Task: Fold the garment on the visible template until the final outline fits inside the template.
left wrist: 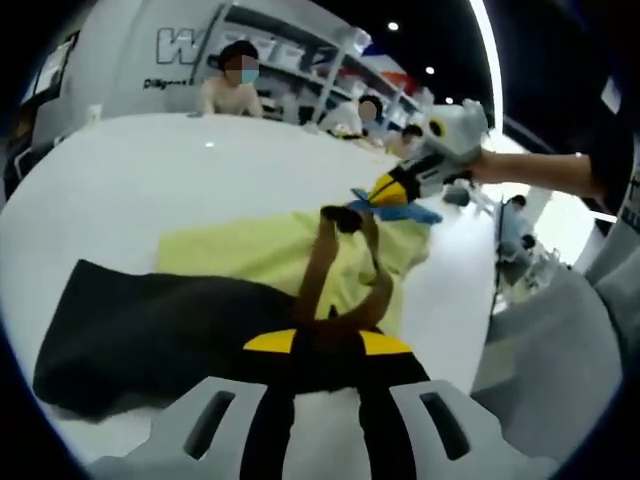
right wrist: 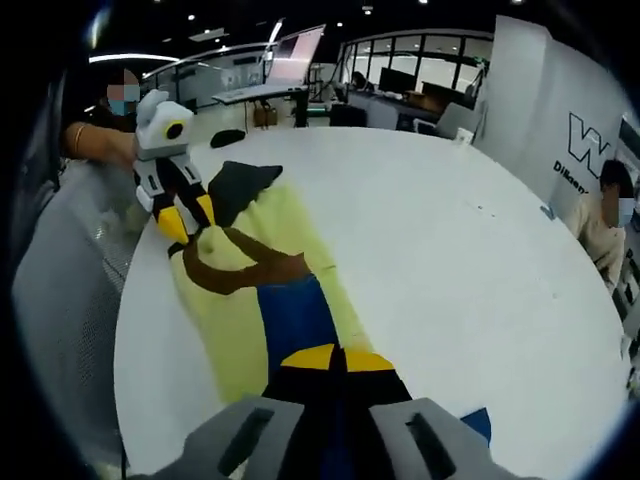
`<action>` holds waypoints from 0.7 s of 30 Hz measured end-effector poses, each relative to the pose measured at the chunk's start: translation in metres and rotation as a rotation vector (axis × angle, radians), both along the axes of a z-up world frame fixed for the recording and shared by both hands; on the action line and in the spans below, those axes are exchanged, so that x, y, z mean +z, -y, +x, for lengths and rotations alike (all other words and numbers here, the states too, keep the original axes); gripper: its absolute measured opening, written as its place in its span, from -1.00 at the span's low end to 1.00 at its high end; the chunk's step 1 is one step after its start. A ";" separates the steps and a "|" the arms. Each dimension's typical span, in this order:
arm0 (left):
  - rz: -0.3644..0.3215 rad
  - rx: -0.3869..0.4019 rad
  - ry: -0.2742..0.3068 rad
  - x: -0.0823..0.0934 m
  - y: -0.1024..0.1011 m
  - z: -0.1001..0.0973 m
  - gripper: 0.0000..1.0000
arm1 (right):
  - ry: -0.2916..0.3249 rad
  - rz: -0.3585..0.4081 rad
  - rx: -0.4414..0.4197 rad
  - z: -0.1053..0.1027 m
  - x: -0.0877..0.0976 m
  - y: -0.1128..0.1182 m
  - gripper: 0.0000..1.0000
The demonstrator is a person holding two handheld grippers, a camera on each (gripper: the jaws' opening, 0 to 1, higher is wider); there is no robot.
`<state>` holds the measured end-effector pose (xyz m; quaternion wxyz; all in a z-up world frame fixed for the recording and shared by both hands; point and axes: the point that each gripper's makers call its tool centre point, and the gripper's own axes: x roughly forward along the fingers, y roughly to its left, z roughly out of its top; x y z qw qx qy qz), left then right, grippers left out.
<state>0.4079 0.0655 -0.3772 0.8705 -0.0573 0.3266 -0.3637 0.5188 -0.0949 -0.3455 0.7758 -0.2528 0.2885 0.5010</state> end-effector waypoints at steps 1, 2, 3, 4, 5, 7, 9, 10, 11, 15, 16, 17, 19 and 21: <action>0.000 -0.002 0.001 0.000 0.000 0.001 -0.58 | 0.024 0.021 -0.024 0.006 0.007 0.002 -1.00; -0.006 -0.005 0.008 0.001 0.000 0.001 -0.58 | 0.034 0.036 -0.041 0.009 0.012 0.005 -1.00; -0.013 -0.004 0.007 0.002 0.001 0.002 -0.58 | 0.043 0.043 -0.048 0.009 0.018 0.007 -1.00; -0.025 -0.011 0.010 0.004 0.003 0.003 -0.58 | 0.050 0.044 -0.049 0.007 0.023 0.010 -1.00; -0.031 -0.017 0.012 0.004 0.004 0.003 -0.58 | 0.054 0.044 -0.051 0.007 0.025 0.010 -1.00; -0.048 -0.037 0.022 0.008 0.008 0.003 -0.56 | 0.072 0.039 -0.057 0.005 0.031 0.013 -1.00; -0.089 -0.048 0.042 0.015 0.013 0.005 -0.54 | 0.100 0.037 -0.073 0.004 0.039 0.019 -1.00; -0.109 -0.050 0.049 0.019 0.015 0.005 -0.55 | 0.113 0.042 -0.087 0.005 0.042 0.023 -1.00; -0.114 -0.057 0.054 0.021 0.017 0.005 -0.59 | 0.121 0.044 -0.094 0.006 0.045 0.026 -1.00; -0.095 -0.077 0.084 0.022 0.016 0.010 -0.58 | 0.154 0.042 -0.093 -0.004 0.061 0.034 -1.00; -0.094 -0.079 0.082 0.022 0.016 0.011 -0.57 | 0.155 0.051 -0.101 -0.006 0.064 0.036 -1.00; -0.087 -0.078 0.082 0.024 0.017 0.012 -0.58 | 0.159 0.056 -0.108 -0.005 0.066 0.041 -1.00; -0.080 -0.047 0.087 0.022 0.014 0.019 -0.58 | 0.161 0.067 -0.125 -0.010 0.072 0.045 -1.00; -0.109 -0.046 0.067 0.024 0.017 0.017 -0.59 | 0.152 0.084 -0.138 -0.014 0.075 0.049 -1.00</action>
